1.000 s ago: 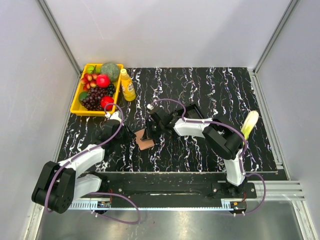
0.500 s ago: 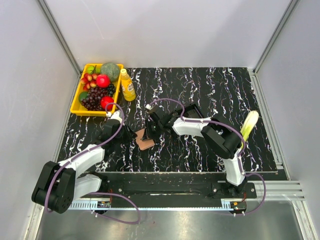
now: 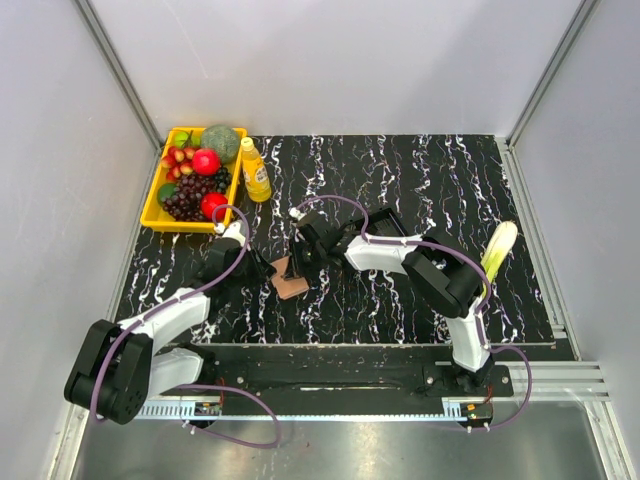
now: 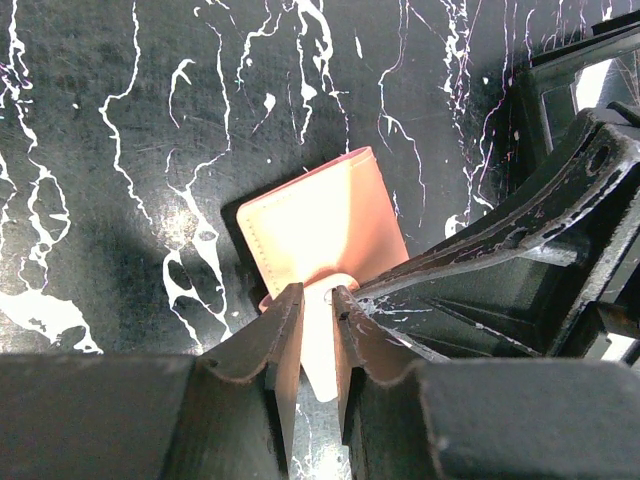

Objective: Put the credit cards into the card holder
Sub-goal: Close the card holder at the center of the board.

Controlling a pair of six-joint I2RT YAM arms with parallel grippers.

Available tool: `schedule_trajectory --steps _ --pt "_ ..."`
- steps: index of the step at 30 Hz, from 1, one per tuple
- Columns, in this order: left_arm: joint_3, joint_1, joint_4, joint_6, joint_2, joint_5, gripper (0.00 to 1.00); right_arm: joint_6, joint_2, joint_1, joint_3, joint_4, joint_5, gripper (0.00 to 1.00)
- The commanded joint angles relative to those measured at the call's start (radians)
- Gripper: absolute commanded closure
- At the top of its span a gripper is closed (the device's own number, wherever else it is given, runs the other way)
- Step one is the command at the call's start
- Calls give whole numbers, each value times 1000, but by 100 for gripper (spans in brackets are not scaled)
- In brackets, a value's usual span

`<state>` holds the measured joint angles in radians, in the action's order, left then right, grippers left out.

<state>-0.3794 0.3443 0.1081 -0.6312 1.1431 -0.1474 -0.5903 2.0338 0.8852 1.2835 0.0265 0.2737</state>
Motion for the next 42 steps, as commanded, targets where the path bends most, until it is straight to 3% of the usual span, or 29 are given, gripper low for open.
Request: schedule_trajectory --steps 1,15,27,42 --pt "-3 -5 59 13 -22 -17 78 20 -55 0 -7 -71 -5 100" --pt "-3 -4 56 14 -25 -17 77 21 -75 0 -6 -79 -11 100" --pt "5 -4 73 11 -19 -26 78 -6 38 -23 51 -34 31 100" --pt "19 22 96 44 6 -77 83 -71 66 -40 47 59 22 100"
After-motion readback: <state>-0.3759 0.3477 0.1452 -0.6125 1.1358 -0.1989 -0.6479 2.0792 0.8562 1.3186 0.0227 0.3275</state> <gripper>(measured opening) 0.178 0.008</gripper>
